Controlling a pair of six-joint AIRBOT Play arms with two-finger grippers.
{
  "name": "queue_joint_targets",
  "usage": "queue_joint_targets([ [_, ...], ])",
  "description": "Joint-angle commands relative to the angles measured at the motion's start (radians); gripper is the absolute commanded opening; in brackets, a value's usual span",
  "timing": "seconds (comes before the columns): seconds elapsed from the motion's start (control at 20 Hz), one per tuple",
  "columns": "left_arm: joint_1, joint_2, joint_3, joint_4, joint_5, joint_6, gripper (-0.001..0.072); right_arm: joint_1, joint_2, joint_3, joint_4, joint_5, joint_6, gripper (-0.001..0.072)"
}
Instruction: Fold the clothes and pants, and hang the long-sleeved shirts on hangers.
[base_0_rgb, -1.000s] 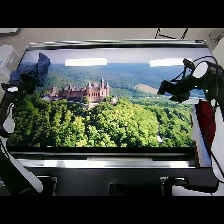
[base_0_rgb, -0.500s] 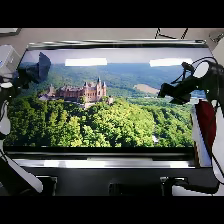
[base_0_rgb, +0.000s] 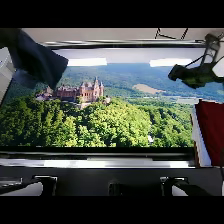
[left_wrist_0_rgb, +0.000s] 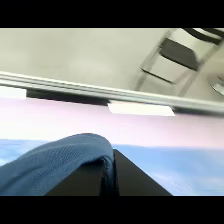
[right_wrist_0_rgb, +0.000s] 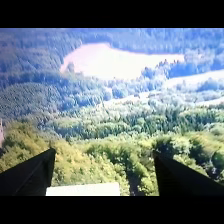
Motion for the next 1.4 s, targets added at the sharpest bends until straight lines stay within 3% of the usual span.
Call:
queue_joint_targets([
  [0.0,-0.225,0.211,-0.182,0.05,-0.077,-0.075,0.0019,0.0,0.122,0.001,-0.046,-0.083,-0.001,0.0675],
  [0.15,-0.504,0.217,-0.389,0.049,-0.026,-0.17,0.0019,0.0,0.213,0.001,-0.138,-0.081,-0.001,0.0674],
  [0.4,-0.929,0.069,-0.623,0.049,0.291,-0.377,0.002,0.001,0.271,0.001,-0.185,-0.014,0.0,0.0675],
  [0.45,-0.984,0.015,-0.627,0.048,0.309,-0.437,0.0056,0.0,0.266,0.001,-0.185,0.024,-0.001,0.0675],
  [0.55,-1.033,-0.066,-0.609,0.0,0.258,-0.501,0.0704,0.0,0.246,0.001,-0.186,0.112,-0.001,0.0675],
  [0.6,-1.024,-0.076,-0.595,-0.01,0.201,-0.491,0.072,0.0,0.227,0.0,-0.185,0.167,-0.001,0.0676],
  [0.7,-0.925,-0.055,-0.556,0.029,0.055,-0.402,0.072,0.001,0.171,0.0,-0.169,0.319,-0.002,0.0677],
  [0.8,-0.733,-0.015,-0.508,0.1,-0.098,-0.37,0.072,0.001,0.104,-0.038,-0.105,0.442,-0.026,0.0677],
  [0.95,-0.373,0.026,-0.48,0.116,-0.28,-0.35,0.072,0.001,0.077,-0.246,0.17,0.446,-0.105,0.068],
  [1.05,-0.169,0.021,-0.501,0.161,-0.383,-0.336,0.072,0.001,0.077,-0.425,0.269,0.421,-0.137,0.0699],
  [1.2,0.018,0.016,-0.632,0.168,-0.395,-0.324,0.0718,0.001,0.077,-0.623,0.294,0.345,-0.136,0.0707],
  [1.35,0.036,-0.003,-0.798,0.079,-0.31,-0.254,0.0718,0.001,0.077,-0.729,0.325,0.3,-0.136,0.0708],
])
